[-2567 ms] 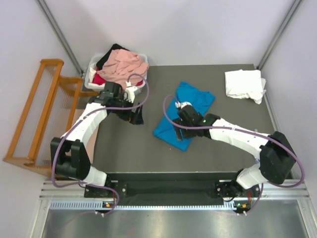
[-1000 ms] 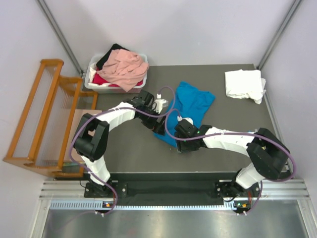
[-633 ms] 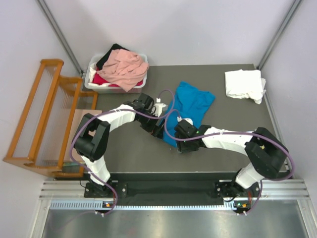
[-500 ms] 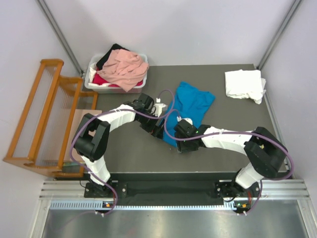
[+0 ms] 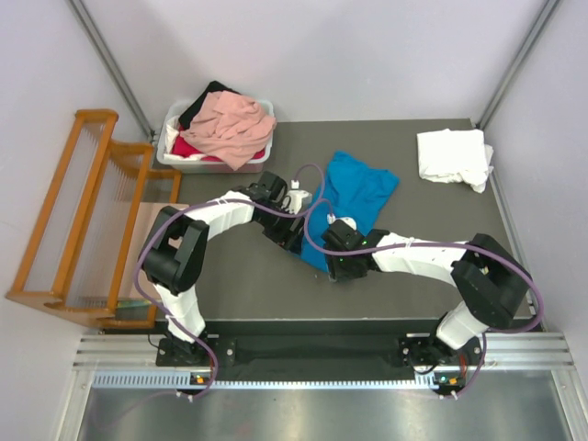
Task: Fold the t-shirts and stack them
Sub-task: Fold the tshirt
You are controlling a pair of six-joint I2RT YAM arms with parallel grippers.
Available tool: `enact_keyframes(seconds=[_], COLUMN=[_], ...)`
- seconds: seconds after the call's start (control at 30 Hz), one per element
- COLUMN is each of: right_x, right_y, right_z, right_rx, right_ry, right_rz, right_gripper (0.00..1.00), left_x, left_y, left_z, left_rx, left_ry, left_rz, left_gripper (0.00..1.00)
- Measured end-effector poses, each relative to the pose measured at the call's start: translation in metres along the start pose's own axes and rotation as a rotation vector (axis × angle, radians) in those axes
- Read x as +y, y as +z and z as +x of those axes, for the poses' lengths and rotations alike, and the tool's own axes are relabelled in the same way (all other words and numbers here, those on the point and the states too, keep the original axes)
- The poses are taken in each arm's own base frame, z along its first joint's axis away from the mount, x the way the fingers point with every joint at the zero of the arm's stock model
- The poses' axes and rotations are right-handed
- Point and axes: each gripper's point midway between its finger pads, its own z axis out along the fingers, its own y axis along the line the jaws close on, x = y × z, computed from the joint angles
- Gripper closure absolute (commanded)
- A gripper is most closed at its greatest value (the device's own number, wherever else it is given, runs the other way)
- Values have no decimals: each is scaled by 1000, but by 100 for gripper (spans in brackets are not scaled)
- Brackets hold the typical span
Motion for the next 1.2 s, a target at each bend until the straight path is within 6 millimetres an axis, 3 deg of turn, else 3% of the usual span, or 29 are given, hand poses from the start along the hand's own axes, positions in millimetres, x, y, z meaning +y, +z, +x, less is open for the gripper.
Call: enact_keyframes(seconds=[0.1,0.23,0.4,0.67,1.0,1.2], right_x=[0,-2,-4,-3,-3,1], right_y=[0,0,1,0,-2,-8], right_z=[0,-1,-2,-5,-6,-11], right_rx=[0,-2,-6,-13,-19,-43], right_ry=[-2,-4,-4,-8,-9,-14], right_rz=[0,5,11,9,7,-17], right_gripper=[51,69,75,100,100,100], left_x=[1,2,2,1,9,18], left_y=[3,5,6,6,1,-7], left_z=[-1,-1,0,0,4,8], left_rx=[4,7,11,10,20,24], left_ry=[0,2,1,4,31,24], left_rz=[1,4,11,14,15,28], left_gripper=[27,36,42,61,100,100])
